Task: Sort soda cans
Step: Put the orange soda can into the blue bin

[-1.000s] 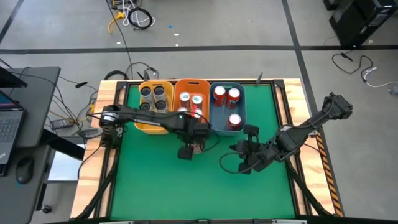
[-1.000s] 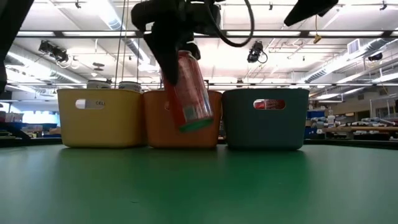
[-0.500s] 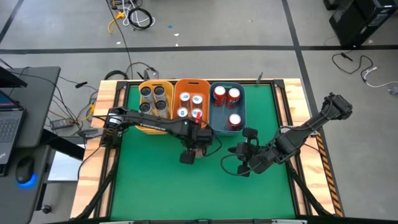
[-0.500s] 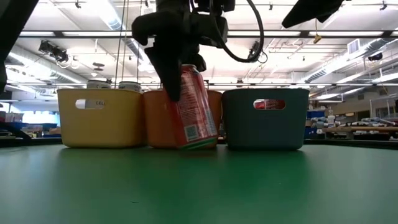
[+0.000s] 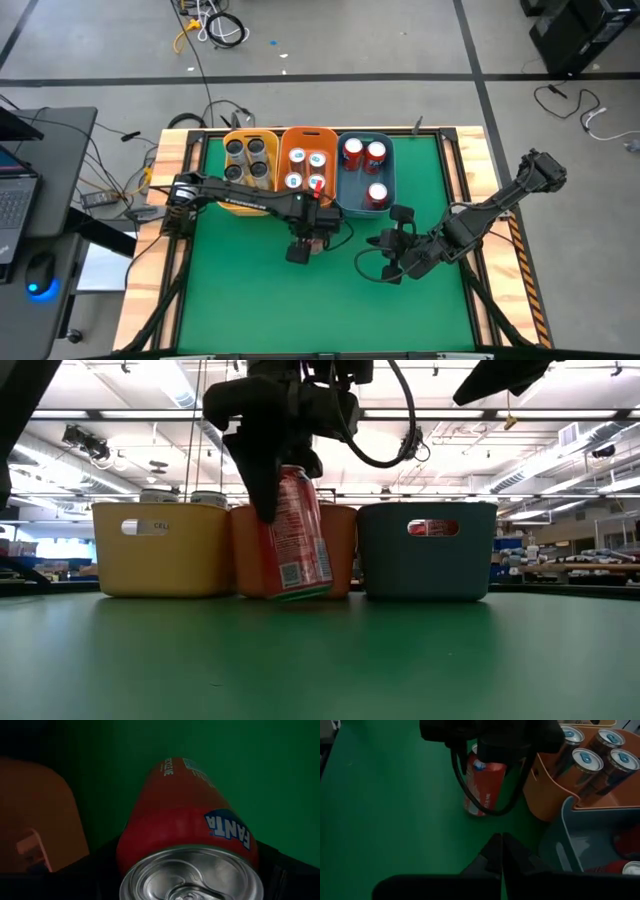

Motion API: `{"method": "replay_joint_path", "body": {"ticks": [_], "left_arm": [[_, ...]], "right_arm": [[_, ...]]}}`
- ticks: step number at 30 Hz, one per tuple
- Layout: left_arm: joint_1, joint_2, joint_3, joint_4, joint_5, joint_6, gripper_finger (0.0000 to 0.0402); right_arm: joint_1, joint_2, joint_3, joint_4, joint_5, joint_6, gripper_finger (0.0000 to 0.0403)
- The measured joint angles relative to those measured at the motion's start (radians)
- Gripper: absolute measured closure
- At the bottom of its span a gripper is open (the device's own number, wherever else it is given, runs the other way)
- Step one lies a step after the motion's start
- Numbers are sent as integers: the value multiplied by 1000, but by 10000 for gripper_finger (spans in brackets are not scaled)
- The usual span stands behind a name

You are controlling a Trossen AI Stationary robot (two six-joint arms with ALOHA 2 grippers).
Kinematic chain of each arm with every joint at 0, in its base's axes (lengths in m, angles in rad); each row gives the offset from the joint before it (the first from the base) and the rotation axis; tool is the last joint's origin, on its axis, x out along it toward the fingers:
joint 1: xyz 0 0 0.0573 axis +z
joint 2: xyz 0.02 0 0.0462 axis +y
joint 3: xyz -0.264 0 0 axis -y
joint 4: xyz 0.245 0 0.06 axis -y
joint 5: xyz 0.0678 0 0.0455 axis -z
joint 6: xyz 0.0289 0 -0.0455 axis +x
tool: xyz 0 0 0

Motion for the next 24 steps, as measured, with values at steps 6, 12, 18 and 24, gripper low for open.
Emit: {"method": "replay_joint_path", "body": {"ticks": [6,12,18,24], "left_arm": [[0,-1,0,3,11,1,107],[0,-4,0,10,2,1,23],[0,-5,0,27,-5,1,33],[0,-4,22,-15,-44,1,37]], "right_arm": [[0,0,0,0,0,0,402],[0,0,0,-1,0,0,402],[0,0,0,-1,0,0,402],[0,0,0,-5,0,-8,399]]}}
